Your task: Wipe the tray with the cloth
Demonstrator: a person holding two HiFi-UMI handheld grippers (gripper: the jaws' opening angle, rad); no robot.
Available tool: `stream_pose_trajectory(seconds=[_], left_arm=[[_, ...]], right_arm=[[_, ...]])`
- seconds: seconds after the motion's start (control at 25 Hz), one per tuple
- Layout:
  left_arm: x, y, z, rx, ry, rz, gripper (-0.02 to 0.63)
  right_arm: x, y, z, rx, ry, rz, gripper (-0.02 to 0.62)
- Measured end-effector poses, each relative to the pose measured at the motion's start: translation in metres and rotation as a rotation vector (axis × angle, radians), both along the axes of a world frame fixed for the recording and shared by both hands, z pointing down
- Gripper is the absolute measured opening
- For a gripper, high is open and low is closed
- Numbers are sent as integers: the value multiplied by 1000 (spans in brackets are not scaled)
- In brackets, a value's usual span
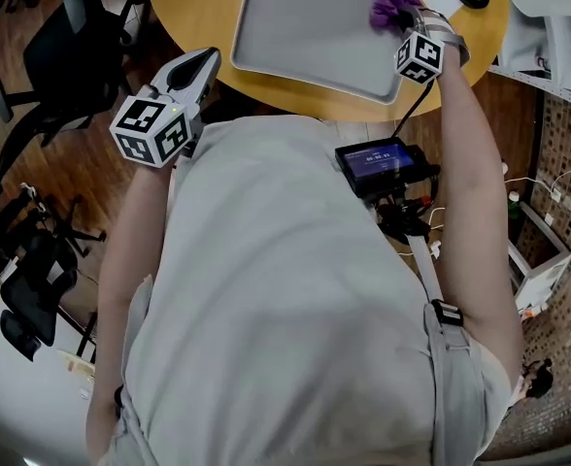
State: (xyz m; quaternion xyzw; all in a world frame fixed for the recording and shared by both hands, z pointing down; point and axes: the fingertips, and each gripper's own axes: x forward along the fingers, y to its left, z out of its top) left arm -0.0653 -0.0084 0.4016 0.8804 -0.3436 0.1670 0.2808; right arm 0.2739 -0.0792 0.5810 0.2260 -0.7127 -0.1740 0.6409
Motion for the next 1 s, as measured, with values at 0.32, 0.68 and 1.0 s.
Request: stream_pose_trajectory(seconds=[0.32,0.68,1.0], left_arm=[[-3,5,-7,12,12,60,0],[6,-13,6,7,37,179,0],[21,-23,14,-5,50,239,0]], right_arm=[[-18,32,-7,-78,-50,135,55],[-62,124,16,-131,-159,193,55],[-68,165,31,-212,-161,180,55]])
